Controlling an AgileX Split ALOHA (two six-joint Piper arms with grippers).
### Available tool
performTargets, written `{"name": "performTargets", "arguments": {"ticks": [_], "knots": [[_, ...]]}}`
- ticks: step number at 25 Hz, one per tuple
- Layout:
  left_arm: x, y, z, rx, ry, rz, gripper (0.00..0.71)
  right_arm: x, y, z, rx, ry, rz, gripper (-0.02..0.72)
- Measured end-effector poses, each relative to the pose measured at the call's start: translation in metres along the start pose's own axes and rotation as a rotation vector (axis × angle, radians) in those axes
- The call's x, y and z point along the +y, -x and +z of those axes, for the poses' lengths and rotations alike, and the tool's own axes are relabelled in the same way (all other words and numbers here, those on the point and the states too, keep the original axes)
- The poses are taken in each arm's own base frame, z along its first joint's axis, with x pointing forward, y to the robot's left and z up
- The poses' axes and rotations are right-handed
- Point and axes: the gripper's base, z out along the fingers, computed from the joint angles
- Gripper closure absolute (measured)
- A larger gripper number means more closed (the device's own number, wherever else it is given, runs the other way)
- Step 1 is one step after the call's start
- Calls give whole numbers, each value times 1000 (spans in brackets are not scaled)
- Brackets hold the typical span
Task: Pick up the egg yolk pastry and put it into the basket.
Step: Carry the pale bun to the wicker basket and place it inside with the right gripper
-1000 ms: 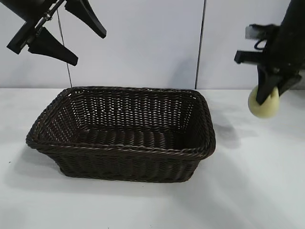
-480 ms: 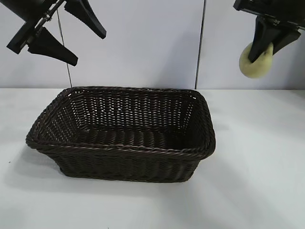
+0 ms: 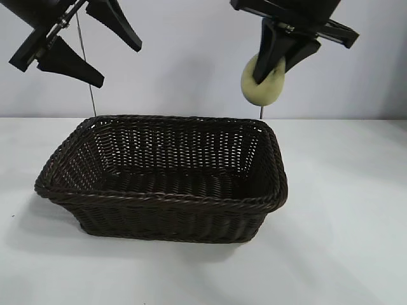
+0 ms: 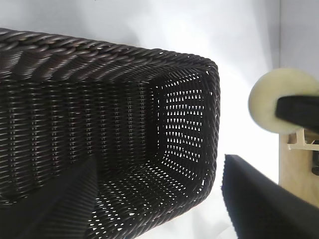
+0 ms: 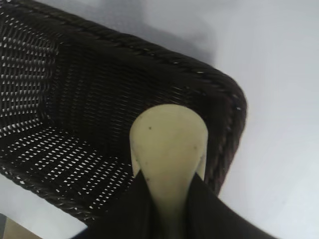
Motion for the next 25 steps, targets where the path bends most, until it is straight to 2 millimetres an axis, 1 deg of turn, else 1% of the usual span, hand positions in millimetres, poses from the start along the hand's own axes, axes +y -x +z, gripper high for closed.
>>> {"name": "performTargets", "arguments": {"ticks": [3,9,12,14,17,19,21,23,25], "knots": [[0,0,0,0,0,0,198,-2,0,12,26,-2,5,610],[0,0,0,0,0,1,198,-8,0,53,106,19,44,610],[0,0,0,0,0,1,198,-8,2,68,102,58,82,610],[0,0,0,0,0,1,198,-9,3,74,97,66,93,610],[0,0,0,0,0,1,198,-9,4,76,89,66,95,594],[0,0,0,0,0,1,198,-9,4,76,88,67,95,538],[0,0,0,1,0,1,198,-9,4,76,88,67,93,456],[0,0,0,1,0,1,198,-9,4,76,88,67,90,359],[0,0,0,1,0,1,198,-9,4,76,88,68,82,288]]}}
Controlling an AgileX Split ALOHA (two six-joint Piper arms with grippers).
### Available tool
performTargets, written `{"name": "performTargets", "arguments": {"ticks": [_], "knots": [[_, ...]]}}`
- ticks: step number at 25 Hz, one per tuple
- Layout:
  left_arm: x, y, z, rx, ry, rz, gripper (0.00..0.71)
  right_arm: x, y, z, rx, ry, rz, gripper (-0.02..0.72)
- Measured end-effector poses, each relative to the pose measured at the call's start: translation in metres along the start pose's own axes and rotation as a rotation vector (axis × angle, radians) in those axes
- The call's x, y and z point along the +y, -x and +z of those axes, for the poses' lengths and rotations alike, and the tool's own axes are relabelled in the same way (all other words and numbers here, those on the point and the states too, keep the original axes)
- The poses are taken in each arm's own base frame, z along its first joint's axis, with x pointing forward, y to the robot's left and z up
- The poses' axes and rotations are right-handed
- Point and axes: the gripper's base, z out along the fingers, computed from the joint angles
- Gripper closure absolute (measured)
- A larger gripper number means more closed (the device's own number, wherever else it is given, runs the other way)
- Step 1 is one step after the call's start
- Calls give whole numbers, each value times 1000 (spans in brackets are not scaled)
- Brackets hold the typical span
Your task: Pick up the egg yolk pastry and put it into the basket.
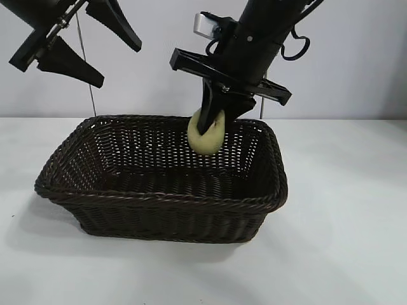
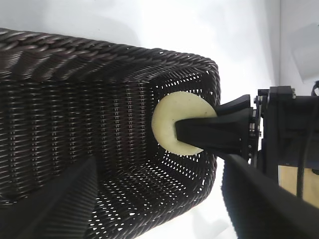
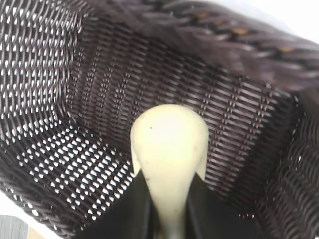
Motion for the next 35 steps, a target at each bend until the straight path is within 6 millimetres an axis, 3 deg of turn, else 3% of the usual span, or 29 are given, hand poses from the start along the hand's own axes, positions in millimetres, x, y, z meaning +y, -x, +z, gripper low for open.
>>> {"name": "performTargets", "arguments": {"ticks": [3,9,18,27,31,35], "knots": [[0,0,0,0,0,0,198,0,0,0,0,0,-7,231],[0,0,0,0,0,0,198,3,2,-6,9,6,-18,217],[0,0,0,1,-1,0,198,16,20,-47,-29,30,-66,216],[0,0,0,2,0,1,198,-33,38,-92,-140,126,36,216],[0,0,0,2,0,1,198,-49,41,-101,-171,164,68,216],[0,0,0,3,-1,1,198,-51,41,-103,-176,174,76,216]]}}
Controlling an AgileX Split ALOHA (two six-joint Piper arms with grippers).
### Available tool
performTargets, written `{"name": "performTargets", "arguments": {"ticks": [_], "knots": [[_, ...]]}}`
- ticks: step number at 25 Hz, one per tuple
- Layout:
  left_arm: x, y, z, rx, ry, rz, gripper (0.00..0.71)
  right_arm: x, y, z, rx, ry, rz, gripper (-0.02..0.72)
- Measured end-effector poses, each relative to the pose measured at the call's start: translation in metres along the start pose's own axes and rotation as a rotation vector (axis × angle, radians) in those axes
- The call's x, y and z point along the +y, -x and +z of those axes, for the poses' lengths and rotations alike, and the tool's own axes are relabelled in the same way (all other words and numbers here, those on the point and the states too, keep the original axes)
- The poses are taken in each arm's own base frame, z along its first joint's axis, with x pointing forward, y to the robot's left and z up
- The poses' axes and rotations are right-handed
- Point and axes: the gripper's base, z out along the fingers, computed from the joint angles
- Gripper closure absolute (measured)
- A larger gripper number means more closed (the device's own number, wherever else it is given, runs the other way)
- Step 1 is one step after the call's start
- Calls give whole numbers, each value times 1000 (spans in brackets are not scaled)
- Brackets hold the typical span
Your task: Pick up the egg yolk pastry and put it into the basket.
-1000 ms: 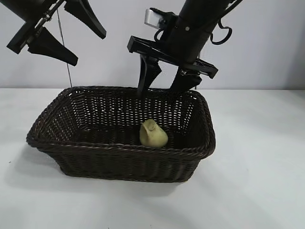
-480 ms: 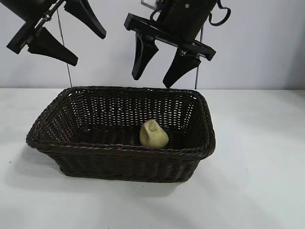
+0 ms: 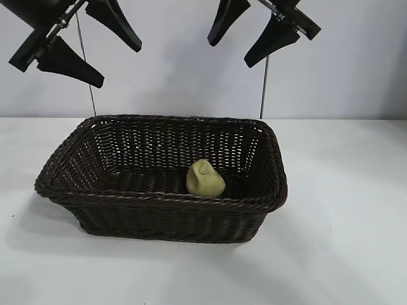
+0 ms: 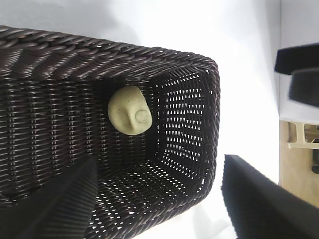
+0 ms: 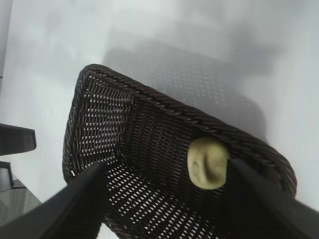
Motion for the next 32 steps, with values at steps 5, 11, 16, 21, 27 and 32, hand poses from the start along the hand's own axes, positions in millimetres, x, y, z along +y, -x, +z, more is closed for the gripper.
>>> {"name": "performTargets", "arguments": {"ticks": [5,11,16,21,27,32], "knots": [[0,0,0,1,0,0,198,9,-1,4,7,27,-6,216],[0,0,0,1,0,0,198,10,-1,4,9,30,-9,216],[0,0,0,1,0,0,198,10,-2,4,10,30,-9,216],[0,0,0,1,0,0,198,10,-2,4,10,30,-9,216],[0,0,0,1,0,0,198,10,-2,4,10,31,-8,216],[0,0,0,1,0,0,198,10,-2,4,10,31,-8,216]]}}
